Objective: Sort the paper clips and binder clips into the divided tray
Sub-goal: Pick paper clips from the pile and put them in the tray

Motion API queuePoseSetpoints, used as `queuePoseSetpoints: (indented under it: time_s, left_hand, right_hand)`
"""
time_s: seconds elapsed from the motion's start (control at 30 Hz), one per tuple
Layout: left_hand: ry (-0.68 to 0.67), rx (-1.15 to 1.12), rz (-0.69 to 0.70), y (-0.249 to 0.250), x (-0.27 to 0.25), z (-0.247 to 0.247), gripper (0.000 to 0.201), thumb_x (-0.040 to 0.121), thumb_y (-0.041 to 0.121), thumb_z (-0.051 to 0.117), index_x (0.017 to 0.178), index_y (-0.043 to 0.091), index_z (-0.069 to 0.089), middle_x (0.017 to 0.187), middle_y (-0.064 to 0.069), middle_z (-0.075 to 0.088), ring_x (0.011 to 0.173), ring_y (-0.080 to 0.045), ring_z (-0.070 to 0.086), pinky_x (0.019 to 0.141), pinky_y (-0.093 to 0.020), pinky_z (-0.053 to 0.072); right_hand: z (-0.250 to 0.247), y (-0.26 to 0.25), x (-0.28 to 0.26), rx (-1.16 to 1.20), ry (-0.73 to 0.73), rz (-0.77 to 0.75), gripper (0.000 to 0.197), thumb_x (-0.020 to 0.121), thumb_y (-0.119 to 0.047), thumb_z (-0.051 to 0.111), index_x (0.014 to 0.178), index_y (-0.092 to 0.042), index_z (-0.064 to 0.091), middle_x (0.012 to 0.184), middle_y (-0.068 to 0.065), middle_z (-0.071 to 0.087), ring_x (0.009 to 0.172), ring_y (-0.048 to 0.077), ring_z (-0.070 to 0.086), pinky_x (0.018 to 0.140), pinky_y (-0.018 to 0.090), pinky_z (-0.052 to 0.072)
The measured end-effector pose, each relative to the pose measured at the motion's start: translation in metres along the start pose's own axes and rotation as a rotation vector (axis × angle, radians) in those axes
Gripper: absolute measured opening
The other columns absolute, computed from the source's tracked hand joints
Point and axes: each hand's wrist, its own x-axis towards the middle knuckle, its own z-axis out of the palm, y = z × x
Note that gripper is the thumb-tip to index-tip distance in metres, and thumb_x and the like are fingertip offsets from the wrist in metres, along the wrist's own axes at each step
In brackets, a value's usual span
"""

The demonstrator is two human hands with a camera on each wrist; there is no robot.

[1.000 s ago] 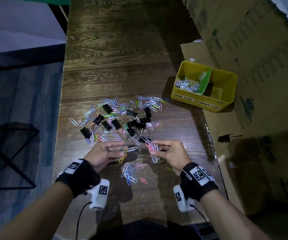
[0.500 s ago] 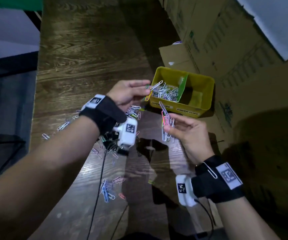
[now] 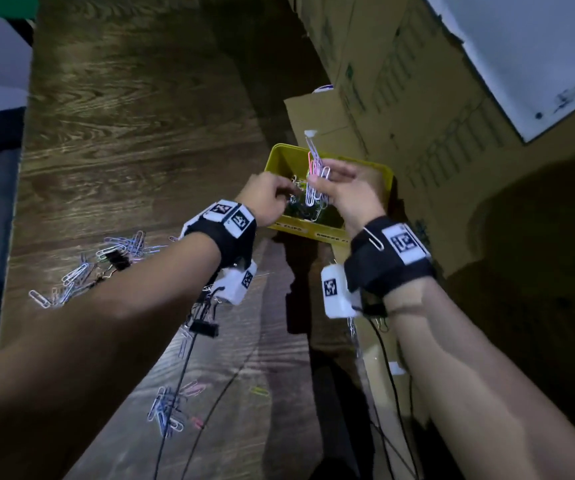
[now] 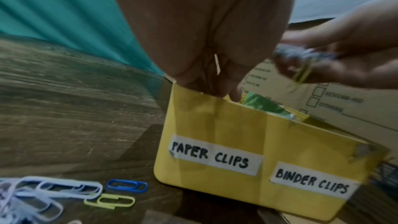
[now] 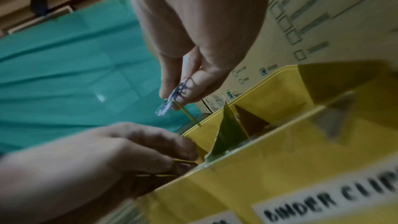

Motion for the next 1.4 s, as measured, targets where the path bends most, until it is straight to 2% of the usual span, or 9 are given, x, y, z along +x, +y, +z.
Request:
queuePoseSetpoints:
  time_s: [0.27, 0.43, 0.57, 0.7, 0.8, 0.93, 1.17, 1.33, 1.4]
  left_hand:
    - [0.394, -0.171, 0.056, -0.031, -0.069, -0.01, 0.027, 0.076, -0.005, 0.054, 0.077, 0.015, 0.072, 0.092, -0.002, 0.068, 0.084, -0.012, 0.062, 0.08, -0.02, 0.047]
    - [0.162, -0.086, 0.026, -0.069, -0.13, -0.011, 0.022, 0.081, -0.001, 0.057, 0.084, 0.015, 0.072, 0.089, -0.004, 0.069, 0.077, -0.013, 0.06, 0.073, -0.015, 0.045]
    - [-0.087, 0.071, 0.051, -0.115, -0.198, -0.011, 0.024, 0.083, 0.005, 0.058, 0.099, 0.019, 0.069, 0.096, 0.003, 0.064, 0.083, -0.009, 0.057, 0.083, -0.031, 0.05]
    - [-0.321, 0.159, 0.015, -0.157, -0.269, 0.0, 0.041, 0.075, 0.018, 0.052, 0.114, 0.028, 0.054, 0.108, 0.003, 0.051, 0.094, -0.017, 0.057, 0.084, -0.032, 0.049]
    - [-0.243, 0.119, 0.0, -0.168, -0.309, 0.014, 0.055, 0.069, 0.036, 0.041, 0.118, 0.015, 0.055, 0.108, -0.005, 0.05, 0.094, -0.022, 0.057, 0.084, -0.03, 0.047]
    - [-0.159, 0.129, -0.048, -0.175, -0.333, 0.043, 0.066, 0.066, 0.039, 0.04, 0.122, 0.009, 0.056, 0.113, -0.013, 0.054, 0.101, -0.029, 0.055, 0.091, -0.039, 0.049]
    - [-0.087, 0.107, -0.065, -0.16, -0.327, 0.062, 0.046, 0.075, 0.011, 0.061, 0.121, 0.008, 0.056, 0.117, -0.012, 0.051, 0.102, -0.029, 0.056, 0.09, -0.031, 0.047]
    - [-0.156, 0.232, 0.054, -0.169, -0.328, 0.063, 0.065, 0.07, 0.02, 0.063, 0.132, 0.013, 0.044, 0.126, -0.009, 0.046, 0.106, -0.026, 0.052, 0.089, -0.037, 0.05]
    - [-0.16, 0.308, 0.119, -0.163, -0.33, 0.063, 0.053, 0.072, 0.031, 0.051, 0.121, 0.013, 0.055, 0.123, -0.009, 0.053, 0.102, -0.027, 0.054, 0.088, -0.036, 0.05]
  right_hand:
    - [0.039, 0.016, 0.041, -0.876, -0.071, -0.018, 0.035, 0.08, -0.014, 0.074, 0.114, -0.01, 0.064, 0.114, 0.009, 0.065, 0.105, 0.022, 0.061, 0.091, 0.033, 0.051]
    - [0.045, 0.018, 0.013, -1.003, -0.141, -0.157, 0.052, 0.084, -0.025, 0.071, 0.132, -0.017, 0.053, 0.136, 0.009, 0.052, 0.129, 0.025, 0.044, 0.105, 0.032, 0.036]
    - [0.045, 0.028, -0.043, -0.916, -0.188, -0.491, 0.031, 0.084, -0.022, 0.069, 0.113, -0.013, 0.067, 0.111, 0.007, 0.067, 0.1, 0.018, 0.061, 0.091, 0.026, 0.043]
    - [0.034, 0.077, -0.113, -1.033, -0.491, -0.306, 0.014, 0.082, -0.025, 0.071, 0.093, -0.018, 0.07, 0.083, -0.002, 0.067, 0.078, 0.013, 0.062, 0.074, 0.022, 0.047]
    - [0.024, 0.133, -0.153, -1.318, -0.684, -0.088, 0.023, 0.079, -0.033, 0.072, 0.099, -0.022, 0.067, 0.087, 0.0, 0.066, 0.083, 0.018, 0.062, 0.074, 0.022, 0.047]
    - [0.026, 0.181, -0.196, -1.447, -0.677, -0.161, 0.019, 0.088, -0.022, 0.057, 0.103, -0.013, 0.065, 0.105, 0.012, 0.065, 0.099, 0.029, 0.061, 0.083, 0.032, 0.048]
    - [0.065, 0.199, -0.234, -1.354, -0.755, -0.252, 0.028, 0.097, -0.013, 0.043, 0.12, -0.005, 0.058, 0.12, 0.017, 0.059, 0.111, 0.033, 0.055, 0.091, 0.037, 0.043]
    - [0.081, 0.212, -0.238, -1.359, -0.779, -0.228, 0.097, 0.083, -0.03, 0.068, 0.15, -0.01, 0.0, 0.152, 0.015, 0.024, 0.131, 0.034, 0.039, 0.104, 0.043, 0.04]
    - [0.085, 0.214, -0.233, -1.398, -0.817, -0.232, 0.106, 0.078, -0.028, 0.074, 0.15, -0.01, -0.002, 0.152, 0.015, 0.022, 0.133, 0.034, 0.035, 0.106, 0.042, 0.038]
